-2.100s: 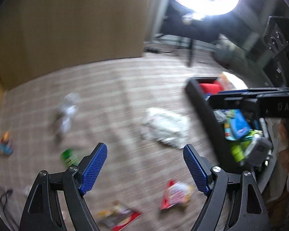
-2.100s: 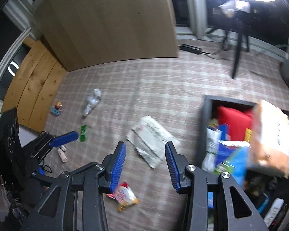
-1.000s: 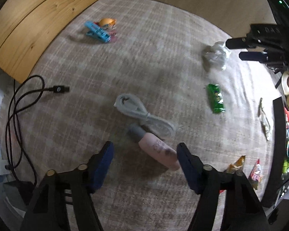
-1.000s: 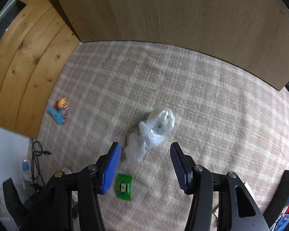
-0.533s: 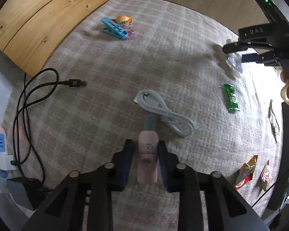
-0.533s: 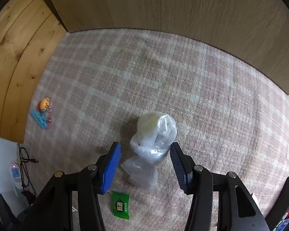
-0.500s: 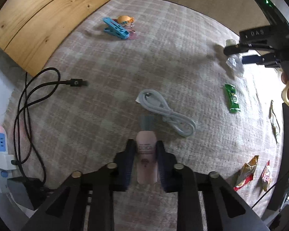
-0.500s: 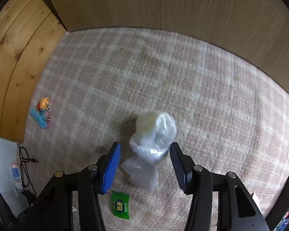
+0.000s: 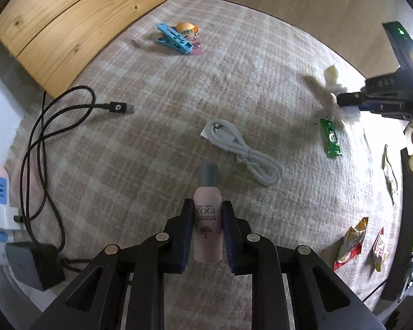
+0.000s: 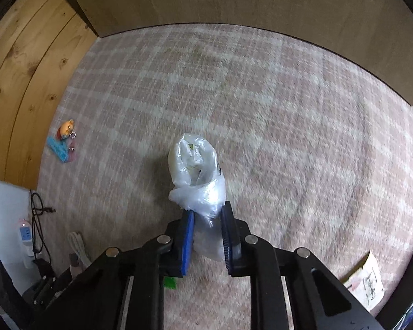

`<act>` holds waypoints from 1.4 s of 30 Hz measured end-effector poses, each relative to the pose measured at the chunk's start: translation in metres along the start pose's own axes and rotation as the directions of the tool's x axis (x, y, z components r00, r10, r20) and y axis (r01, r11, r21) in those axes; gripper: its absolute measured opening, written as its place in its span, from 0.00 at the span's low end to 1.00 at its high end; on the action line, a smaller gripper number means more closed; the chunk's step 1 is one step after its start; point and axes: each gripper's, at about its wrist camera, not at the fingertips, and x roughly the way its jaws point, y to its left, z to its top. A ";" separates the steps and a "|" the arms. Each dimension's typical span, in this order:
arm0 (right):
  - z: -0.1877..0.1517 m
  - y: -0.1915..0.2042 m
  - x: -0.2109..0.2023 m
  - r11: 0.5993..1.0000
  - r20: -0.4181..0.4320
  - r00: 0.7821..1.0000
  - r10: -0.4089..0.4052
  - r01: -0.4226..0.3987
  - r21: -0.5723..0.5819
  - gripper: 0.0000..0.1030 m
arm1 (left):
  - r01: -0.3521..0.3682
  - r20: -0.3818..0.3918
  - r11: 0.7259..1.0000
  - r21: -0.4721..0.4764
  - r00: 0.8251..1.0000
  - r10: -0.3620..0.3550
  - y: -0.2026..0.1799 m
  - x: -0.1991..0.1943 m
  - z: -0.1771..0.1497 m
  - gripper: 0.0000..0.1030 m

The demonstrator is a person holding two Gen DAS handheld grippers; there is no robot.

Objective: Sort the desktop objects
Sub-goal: 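Carry the plastic bag and pink bottle together over the black tray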

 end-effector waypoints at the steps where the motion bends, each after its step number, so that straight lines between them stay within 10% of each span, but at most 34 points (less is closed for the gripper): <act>1: -0.003 -0.001 -0.002 1.000 0.002 1.000 0.004 -0.004 0.000 0.16 | 0.002 0.002 1.000 -0.002 1.000 -0.002 0.000 -0.003 -0.004 0.21; 13: -0.052 -0.030 -0.057 0.996 0.075 0.994 0.081 -0.084 0.032 0.15 | 0.040 0.042 0.996 0.074 0.998 -0.044 -0.036 -0.036 -0.016 0.21; 24: -0.142 -0.078 -0.122 0.984 0.178 0.976 0.124 -0.144 0.101 0.15 | 0.134 0.059 0.951 0.279 0.986 -0.156 -0.146 -0.054 -0.017 0.21; 42: -0.335 -0.247 -0.226 0.907 0.331 0.938 -0.101 -0.050 0.417 0.15 | 0.331 -0.059 0.673 0.661 0.918 -0.393 -0.430 -0.094 -0.068 0.21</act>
